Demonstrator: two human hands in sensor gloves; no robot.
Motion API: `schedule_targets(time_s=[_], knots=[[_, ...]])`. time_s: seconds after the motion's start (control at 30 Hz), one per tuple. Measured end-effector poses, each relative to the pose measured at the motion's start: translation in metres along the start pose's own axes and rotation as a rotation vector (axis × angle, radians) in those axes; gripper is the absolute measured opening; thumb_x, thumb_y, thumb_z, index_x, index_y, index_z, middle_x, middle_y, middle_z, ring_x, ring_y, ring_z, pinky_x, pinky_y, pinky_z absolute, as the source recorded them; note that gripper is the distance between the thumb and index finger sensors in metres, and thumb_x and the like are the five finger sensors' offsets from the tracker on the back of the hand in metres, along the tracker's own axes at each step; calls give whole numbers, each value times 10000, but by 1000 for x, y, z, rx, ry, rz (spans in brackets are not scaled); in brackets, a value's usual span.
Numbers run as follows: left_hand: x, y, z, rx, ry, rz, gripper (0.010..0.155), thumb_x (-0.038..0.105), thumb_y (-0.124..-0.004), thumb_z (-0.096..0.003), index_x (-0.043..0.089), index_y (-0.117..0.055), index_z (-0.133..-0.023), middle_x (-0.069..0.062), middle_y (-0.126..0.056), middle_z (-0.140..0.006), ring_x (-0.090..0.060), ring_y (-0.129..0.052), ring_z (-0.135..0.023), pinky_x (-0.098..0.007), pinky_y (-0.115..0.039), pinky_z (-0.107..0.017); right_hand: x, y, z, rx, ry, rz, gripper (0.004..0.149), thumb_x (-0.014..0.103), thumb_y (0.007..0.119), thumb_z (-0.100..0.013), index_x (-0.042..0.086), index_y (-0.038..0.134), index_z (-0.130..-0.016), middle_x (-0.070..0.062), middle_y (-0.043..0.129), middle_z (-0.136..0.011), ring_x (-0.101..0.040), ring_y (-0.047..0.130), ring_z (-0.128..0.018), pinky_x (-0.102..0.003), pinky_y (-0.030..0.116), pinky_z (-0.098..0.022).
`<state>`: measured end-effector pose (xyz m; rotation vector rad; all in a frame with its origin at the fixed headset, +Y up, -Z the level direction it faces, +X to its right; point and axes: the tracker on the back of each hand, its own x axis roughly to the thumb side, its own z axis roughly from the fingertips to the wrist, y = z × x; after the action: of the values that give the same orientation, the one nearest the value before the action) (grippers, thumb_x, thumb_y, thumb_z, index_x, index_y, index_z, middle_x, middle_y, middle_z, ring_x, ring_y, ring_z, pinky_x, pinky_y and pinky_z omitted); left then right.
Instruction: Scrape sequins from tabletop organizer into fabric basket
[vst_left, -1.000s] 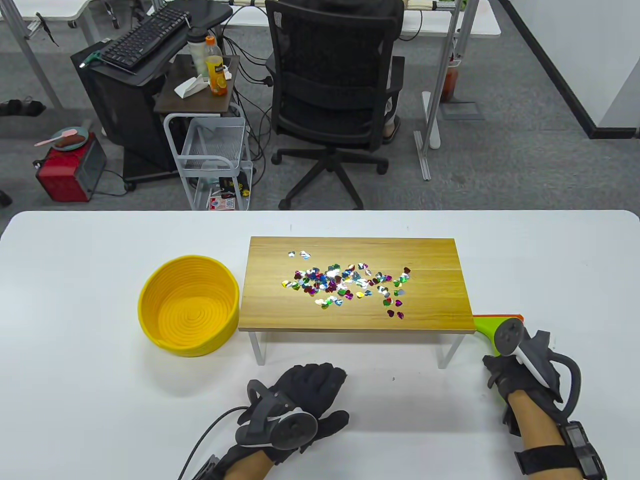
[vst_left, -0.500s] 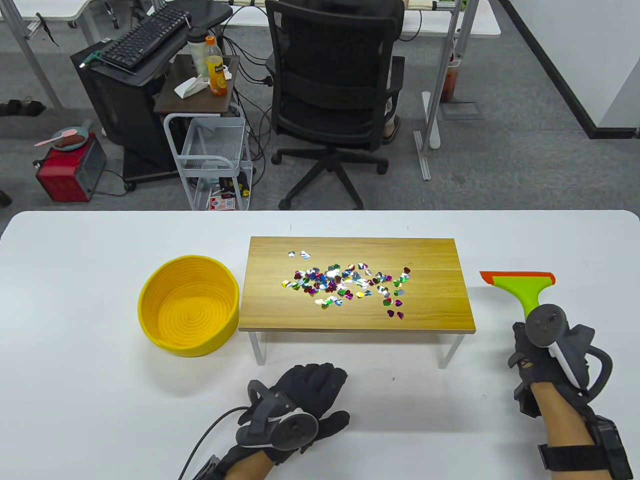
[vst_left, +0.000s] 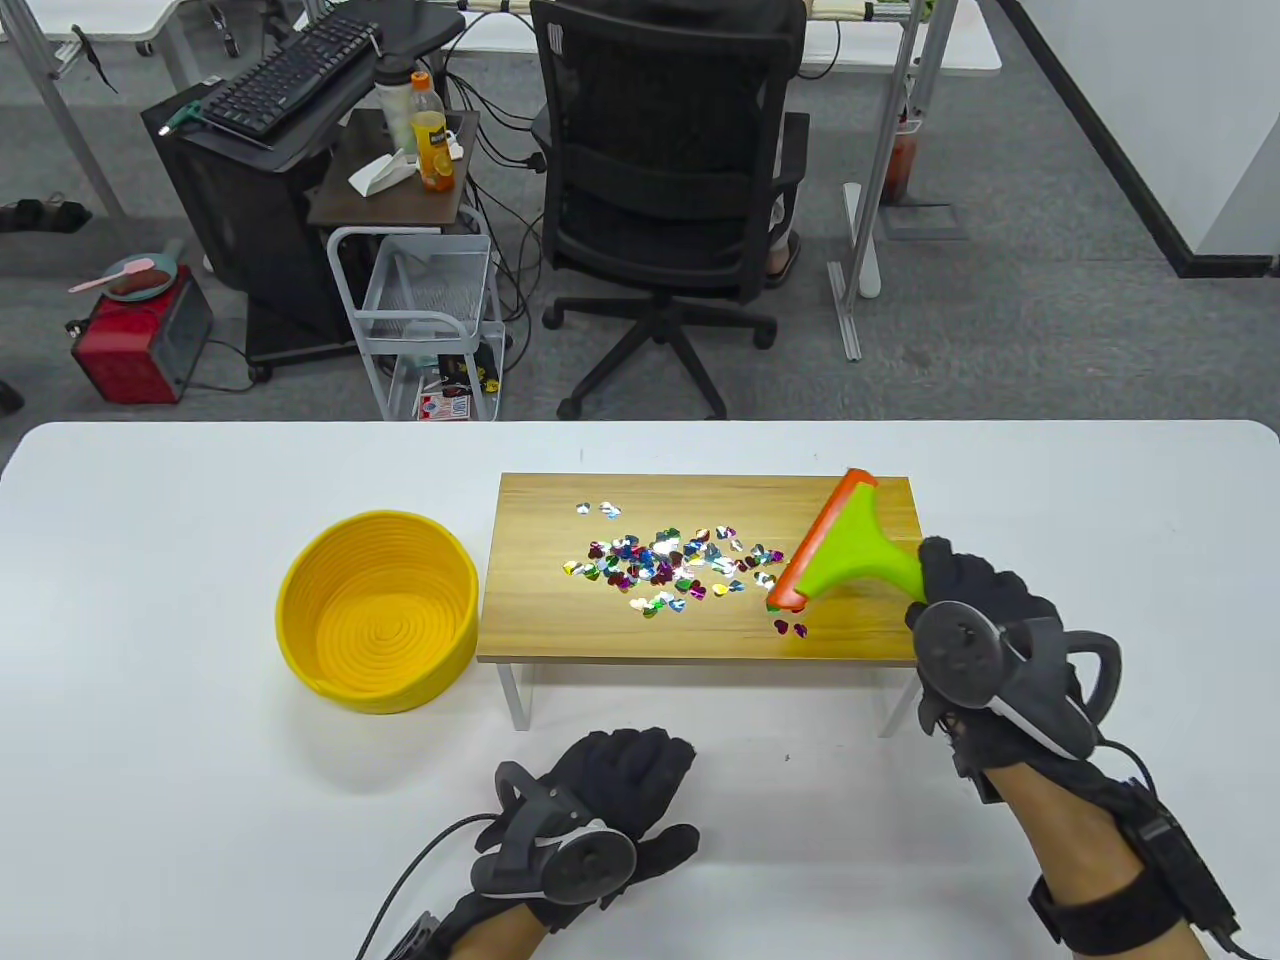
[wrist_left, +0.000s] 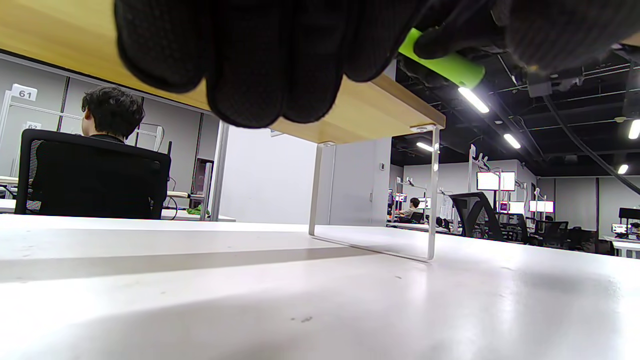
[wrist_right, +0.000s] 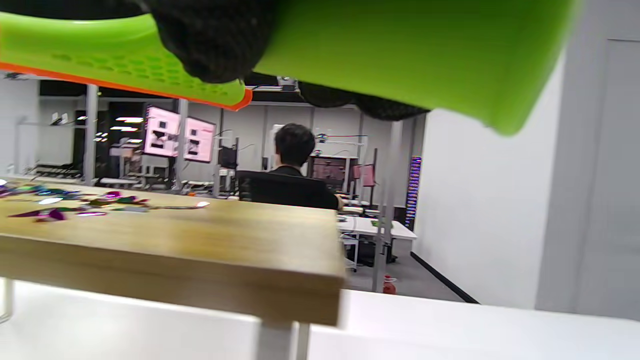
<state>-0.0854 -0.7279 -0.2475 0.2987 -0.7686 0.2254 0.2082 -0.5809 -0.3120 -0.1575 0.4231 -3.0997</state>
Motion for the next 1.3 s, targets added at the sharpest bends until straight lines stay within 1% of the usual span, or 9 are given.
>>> schedule_targets(time_s=[0.13, 0.33, 0.6, 0.83, 0.97, 1.1, 1.3], knots=[[0, 0, 0, -1, -1, 0, 773, 709, -715, -395, 182, -673, -959, -140, -839, -949, -376, -901, -758, -578, -777, -576, 39, -1, -18, 36, -87, 53, 648, 283, 719, -499, 118, 546, -1102, -183, 742, -1009, -456, 813, -812, -645, 651, -632], [0, 0, 0, -2, -1, 1, 771, 709, -715, -395, 184, -674, -958, -142, -838, -950, -377, -901, -757, -578, -777, -576, 80, 2, -37, 58, -172, 111, 642, 274, 711, -495, 149, 554, -1105, -172, 739, -1019, -456, 799, -830, -656, 631, -656], [-1, 1, 1, -1, -2, 3, 772, 708, -716, -395, 182, -674, -959, -142, -841, -948, -378, -902, -757, -579, -776, -576, 114, 8, -53, 82, -217, 154, 639, 266, 706, -493, 159, 559, -1106, -166, 735, -1026, -457, 789, -842, -664, 616, -667], [0, 1, 1, 2, -3, 7, 773, 709, -716, -393, 184, -673, -959, -141, -837, -951, -378, -900, -759, -579, -776, -577, 129, 17, -61, 110, -231, 174, 637, 263, 699, -492, 162, 562, -1105, -165, 735, -1027, -457, 785, -845, -669, 607, -670], [-1, 1, 1, 4, -1, 10, 773, 709, -715, -394, 184, -673, -959, -143, -836, -952, -378, -899, -760, -579, -775, -577, 130, 20, -63, 113, -229, 182, 635, 259, 694, -492, 167, 559, -1106, -165, 726, -1032, -460, 777, -850, -674, 594, -676], [-1, 1, 1, 2, -1, 9, 774, 710, -715, -394, 183, -674, -959, -140, -837, -952, -378, -900, -760, -579, -776, -577, 124, 19, -62, 109, -222, 198, 633, 255, 695, -489, 176, 565, -1104, -162, 727, -1033, -460, 776, -853, -676, 592, -679], [-1, 2, 1, 2, 0, 7, 773, 709, -716, -394, 183, -674, -959, -143, -836, -953, -378, -900, -760, -580, -775, -577, 101, 16, -57, 124, -195, 212, 631, 251, 696, -487, 186, 571, -1102, -158, 726, -1036, -463, 772, -859, -680, 586, -685]])
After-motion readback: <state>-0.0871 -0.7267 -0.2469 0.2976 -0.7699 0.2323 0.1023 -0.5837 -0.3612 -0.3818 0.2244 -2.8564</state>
